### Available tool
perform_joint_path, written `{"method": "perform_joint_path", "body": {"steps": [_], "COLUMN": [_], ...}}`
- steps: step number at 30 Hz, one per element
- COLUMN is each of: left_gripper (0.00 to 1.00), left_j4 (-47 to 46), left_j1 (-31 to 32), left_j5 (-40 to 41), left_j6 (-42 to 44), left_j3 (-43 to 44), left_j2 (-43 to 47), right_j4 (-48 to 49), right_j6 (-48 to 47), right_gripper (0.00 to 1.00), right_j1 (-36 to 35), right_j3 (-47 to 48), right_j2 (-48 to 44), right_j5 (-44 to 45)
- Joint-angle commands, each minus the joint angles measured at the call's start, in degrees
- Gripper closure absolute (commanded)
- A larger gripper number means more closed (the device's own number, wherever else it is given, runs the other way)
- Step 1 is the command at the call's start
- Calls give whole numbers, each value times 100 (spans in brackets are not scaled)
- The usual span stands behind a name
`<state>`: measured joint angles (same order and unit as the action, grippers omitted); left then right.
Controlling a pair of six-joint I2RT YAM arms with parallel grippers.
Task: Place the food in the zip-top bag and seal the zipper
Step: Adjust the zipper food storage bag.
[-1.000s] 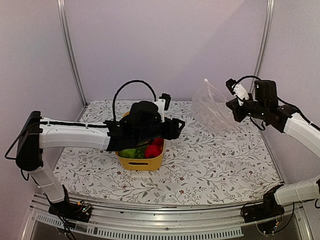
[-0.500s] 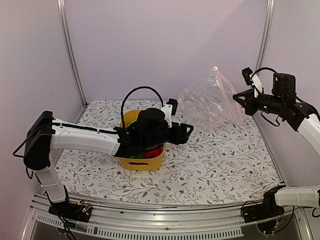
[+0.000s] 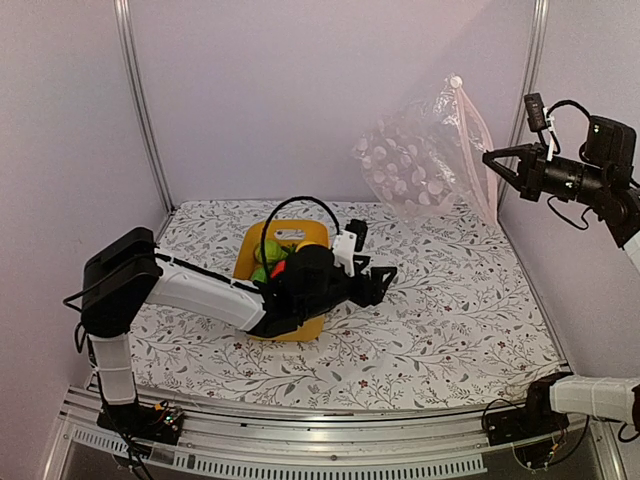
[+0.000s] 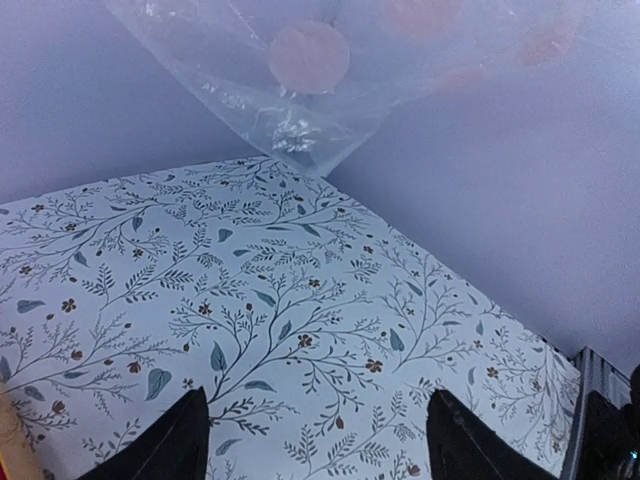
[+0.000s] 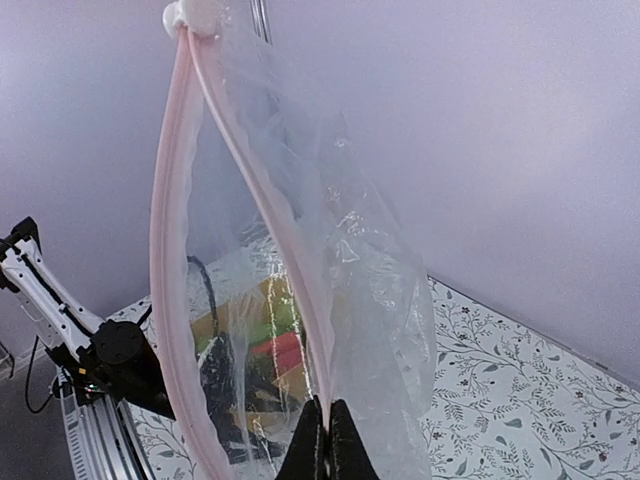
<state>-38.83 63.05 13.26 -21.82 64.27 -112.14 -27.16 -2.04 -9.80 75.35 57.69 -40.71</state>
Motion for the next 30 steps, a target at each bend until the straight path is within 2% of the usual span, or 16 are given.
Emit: {"method": "perform_joint_path", "body": {"steps": [1, 10, 16, 24, 26, 28, 30], "left_gripper": [25, 25, 37, 47, 45, 35, 33], "left_j4": [-843, -984, -1407, -1453, -1428, -1380, -1450], "left_j1": [55, -56, -156, -236, -270, -295, -316], "left_j5": [52, -140, -669, -790, -824, -849, -972], "left_j6": [434, 290, 210, 102, -21, -164, -215], "left_j3": [344, 1159, 1422, 1881, 1997, 2107, 2180], "left_j2": [-380, -1013, -1316, -1677, -1770, -1852, -1929], "right_j4": [-203, -196, -128, -53, -46, -44, -36], "right_j6": [765, 934, 1025, 1148, 1153, 1166, 1178], "right_gripper": [100, 100, 100, 100, 100, 100, 100], "right_j1": [259, 293, 329, 399, 413, 436, 465], "right_j3": [221, 219, 156, 94, 102, 103, 94], "right_j2": [141, 81, 58, 36, 24, 14, 6], "right_j5": [-1067, -1408, -1550, -1703, -1725, -1765, -1803]}}
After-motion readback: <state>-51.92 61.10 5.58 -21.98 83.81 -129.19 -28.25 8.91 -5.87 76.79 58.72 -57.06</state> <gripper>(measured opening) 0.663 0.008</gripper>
